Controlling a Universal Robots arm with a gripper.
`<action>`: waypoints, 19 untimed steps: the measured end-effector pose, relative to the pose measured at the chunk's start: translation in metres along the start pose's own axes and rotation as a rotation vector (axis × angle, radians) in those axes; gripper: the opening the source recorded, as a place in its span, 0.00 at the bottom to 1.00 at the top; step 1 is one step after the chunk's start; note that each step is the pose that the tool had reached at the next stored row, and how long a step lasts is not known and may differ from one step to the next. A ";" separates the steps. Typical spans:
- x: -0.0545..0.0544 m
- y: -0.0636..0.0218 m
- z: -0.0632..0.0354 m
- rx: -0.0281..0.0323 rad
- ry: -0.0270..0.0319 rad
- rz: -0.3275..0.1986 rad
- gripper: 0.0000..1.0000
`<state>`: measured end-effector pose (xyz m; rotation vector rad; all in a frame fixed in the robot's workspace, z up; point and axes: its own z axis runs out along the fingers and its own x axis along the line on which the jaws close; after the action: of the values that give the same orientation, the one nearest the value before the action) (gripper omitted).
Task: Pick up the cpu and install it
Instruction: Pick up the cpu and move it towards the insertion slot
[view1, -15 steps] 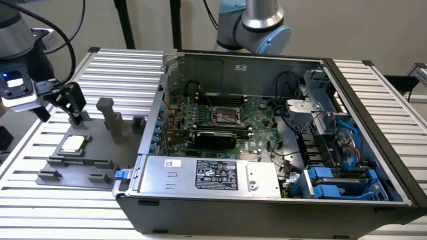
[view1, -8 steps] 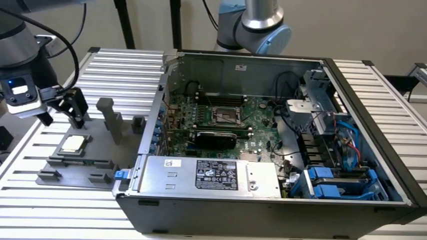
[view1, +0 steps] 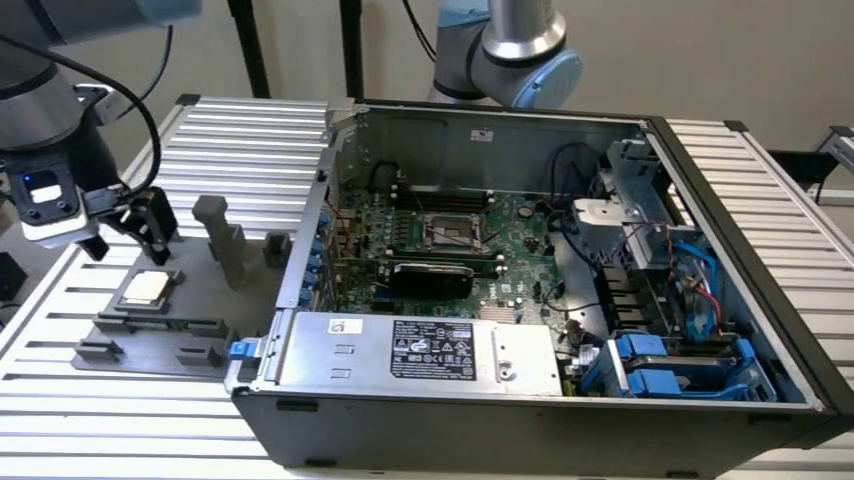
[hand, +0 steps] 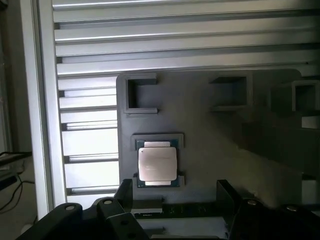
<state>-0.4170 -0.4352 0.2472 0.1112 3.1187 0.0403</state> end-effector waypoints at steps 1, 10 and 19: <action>0.001 -0.0001 0.0017 0.0000 0.0000 0.000 0.77; 0.007 -0.0009 0.0179 0.0001 0.0001 0.000 0.77; 0.008 0.0005 0.0344 0.0001 0.0001 0.000 0.77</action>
<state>-0.4241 -0.4333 0.2128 0.1115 3.1187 0.0402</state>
